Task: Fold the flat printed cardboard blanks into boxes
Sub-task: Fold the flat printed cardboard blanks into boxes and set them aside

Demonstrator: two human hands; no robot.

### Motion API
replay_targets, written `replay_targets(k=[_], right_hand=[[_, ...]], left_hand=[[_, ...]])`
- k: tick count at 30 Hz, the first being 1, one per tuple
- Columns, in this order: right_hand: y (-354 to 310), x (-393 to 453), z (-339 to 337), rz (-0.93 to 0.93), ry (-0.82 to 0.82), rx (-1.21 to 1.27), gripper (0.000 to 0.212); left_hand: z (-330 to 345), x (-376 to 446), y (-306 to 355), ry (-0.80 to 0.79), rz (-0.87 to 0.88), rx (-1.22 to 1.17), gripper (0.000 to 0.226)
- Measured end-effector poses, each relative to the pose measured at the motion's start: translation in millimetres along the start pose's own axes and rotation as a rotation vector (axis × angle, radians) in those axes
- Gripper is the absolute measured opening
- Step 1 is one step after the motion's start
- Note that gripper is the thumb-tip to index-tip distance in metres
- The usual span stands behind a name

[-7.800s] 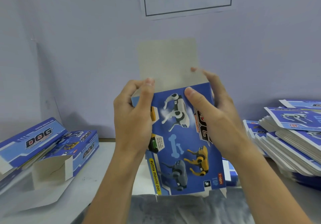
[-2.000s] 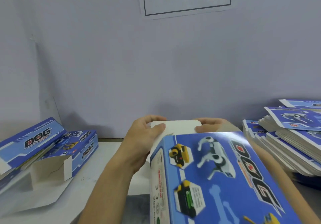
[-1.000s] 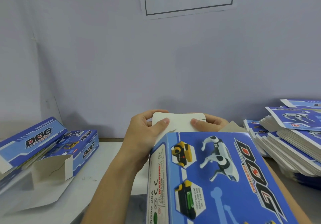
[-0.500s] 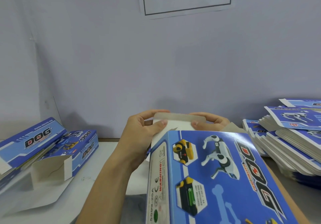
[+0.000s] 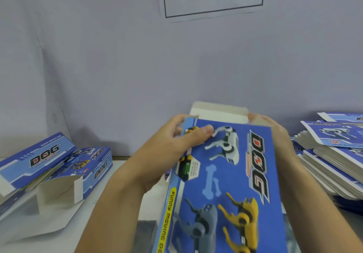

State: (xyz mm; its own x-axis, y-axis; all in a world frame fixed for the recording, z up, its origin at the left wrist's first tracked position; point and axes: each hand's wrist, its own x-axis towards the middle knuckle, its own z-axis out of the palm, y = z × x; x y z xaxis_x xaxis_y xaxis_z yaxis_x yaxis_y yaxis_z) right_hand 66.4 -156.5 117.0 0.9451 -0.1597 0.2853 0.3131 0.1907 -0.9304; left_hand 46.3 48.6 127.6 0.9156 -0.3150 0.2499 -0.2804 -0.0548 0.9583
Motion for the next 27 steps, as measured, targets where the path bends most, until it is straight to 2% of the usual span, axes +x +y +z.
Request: replay_targets(k=[3, 6, 8, 10, 13, 15, 17, 19, 21, 23, 27], right_hand=[[-7.2, -1.9, 7.9, 0.11, -0.269, 0.103, 0.038], [-17.5, -12.1, 16.2, 0.083, -0.46, 0.101, 0.045], [-21.1, -13.6, 19.8, -0.005, -0.452, 0.085, 0.052], [-25.5, -15.3, 23.3, -0.171, -0.441, 0.096, 0.044], [-34.0, -20.6, 28.7, -0.377, -0.332, 0.096, 0.047], [-36.4, -22.8, 31.0, -0.5, -0.276, 0.053, 0.047], [-35.6, -24.8, 33.4, -0.568, -0.253, 0.003, 0.046], [-32.3, -26.7, 37.4, -0.594, -0.268, -0.018, 0.048], [-25.5, -25.3, 39.1, -0.572, -0.287, -0.063, 0.045], [-18.8, -21.3, 37.2, -0.492, -0.299, -0.124, 0.039], [-6.2, -16.1, 31.6, -0.293, -0.363, -0.079, 0.027]], left_hand=[[0.5, 0.6, 6.6, 0.254, 0.159, -0.057, 0.055], [1.6, 0.4, 12.3, 0.373, 0.282, -0.124, 0.058], [1.2, -1.1, 14.2, 0.4, 0.362, -0.137, 0.051], [2.0, -2.9, 16.5, 0.403, 0.45, -0.145, 0.04], [3.8, -3.6, 20.7, 0.387, 0.608, -0.116, 0.029], [5.4, -4.7, 22.7, 0.319, 0.646, -0.163, 0.031], [7.3, -4.0, 21.4, 0.286, 0.623, -0.184, 0.044], [9.0, -2.7, 18.6, 0.367, 0.62, -0.146, 0.049], [9.9, 0.4, 12.9, 0.484, 0.655, -0.066, 0.039], [11.0, 3.8, 5.6, 0.55, 0.685, -0.004, 0.03], [13.6, 9.1, -11.8, 0.567, 0.567, 0.104, 0.04]])
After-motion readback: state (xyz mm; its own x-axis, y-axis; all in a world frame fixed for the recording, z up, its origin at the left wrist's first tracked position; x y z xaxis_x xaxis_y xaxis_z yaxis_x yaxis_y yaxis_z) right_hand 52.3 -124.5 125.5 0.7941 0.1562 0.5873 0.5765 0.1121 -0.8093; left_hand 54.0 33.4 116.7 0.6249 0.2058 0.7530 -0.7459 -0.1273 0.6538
